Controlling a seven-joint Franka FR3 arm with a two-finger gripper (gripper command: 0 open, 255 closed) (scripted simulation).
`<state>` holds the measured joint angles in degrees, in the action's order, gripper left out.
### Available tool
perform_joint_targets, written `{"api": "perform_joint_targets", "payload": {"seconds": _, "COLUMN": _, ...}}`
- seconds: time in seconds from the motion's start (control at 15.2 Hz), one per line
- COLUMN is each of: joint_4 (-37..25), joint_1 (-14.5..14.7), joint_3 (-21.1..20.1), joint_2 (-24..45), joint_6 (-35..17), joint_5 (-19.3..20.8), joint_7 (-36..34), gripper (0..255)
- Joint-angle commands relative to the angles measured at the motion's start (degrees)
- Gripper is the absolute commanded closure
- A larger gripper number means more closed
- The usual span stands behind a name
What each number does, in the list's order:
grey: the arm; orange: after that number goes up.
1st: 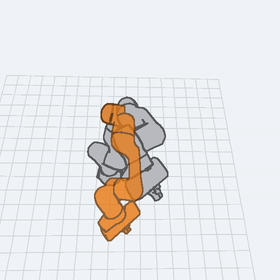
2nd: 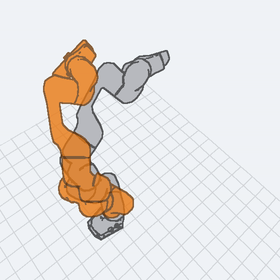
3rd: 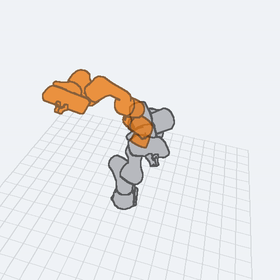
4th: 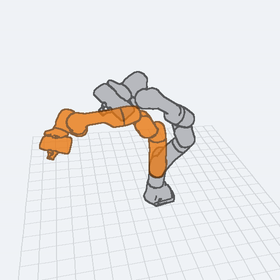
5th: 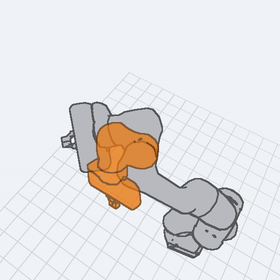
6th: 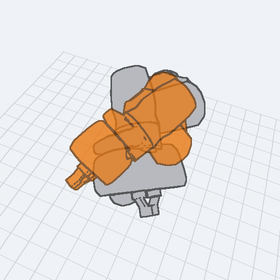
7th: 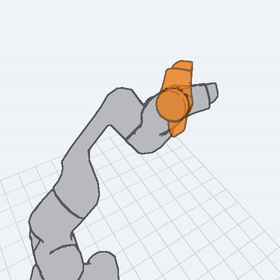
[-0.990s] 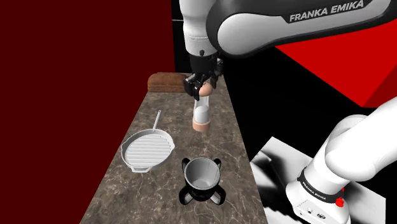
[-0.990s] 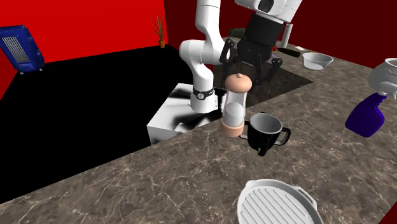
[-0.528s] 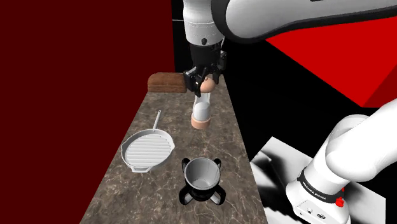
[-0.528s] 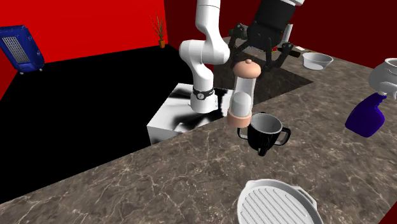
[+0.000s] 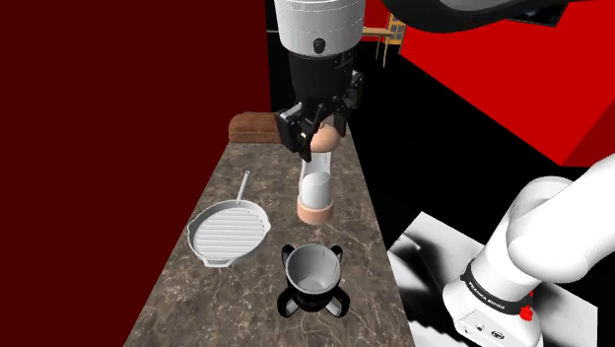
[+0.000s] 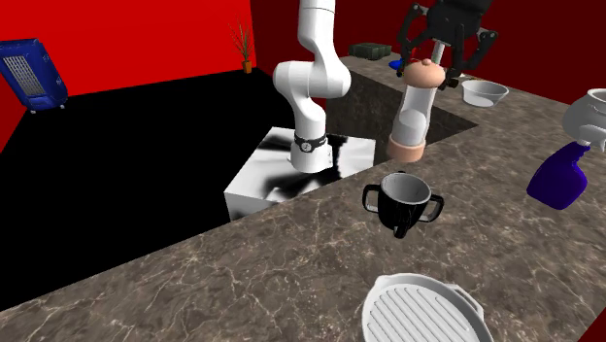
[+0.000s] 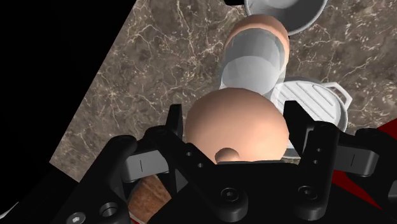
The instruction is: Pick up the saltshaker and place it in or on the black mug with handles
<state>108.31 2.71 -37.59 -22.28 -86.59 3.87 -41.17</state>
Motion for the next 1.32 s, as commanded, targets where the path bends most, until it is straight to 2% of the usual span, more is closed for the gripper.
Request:
{"api": "perform_joint_targets", "payload": {"seconds": 0.0, "joint_4": -1.73, "joint_1": 0.77, "joint_3": -1.62, "joint_2": -0.43, "joint_6": 2.43, "joint_5": -0.9, "joint_7": -2.15, "gripper": 255}}
{"api": "perform_joint_targets", "payload": {"seconds": 0.13, "joint_4": -4.81, "joint_1": 1.27, "joint_3": -4.07, "joint_2": 0.29, "joint_6": 5.22, "joint_5": -1.43, "joint_7": -5.01, "gripper": 255}}
{"api": "perform_joint_targets", "payload": {"seconds": 1.25, "joint_4": 10.24, "joint_1": 2.81, "joint_3": -4.55, "joint_2": -2.33, "joint_6": -7.43, "joint_5": -3.39, "joint_7": -6.63, "gripper": 255}}
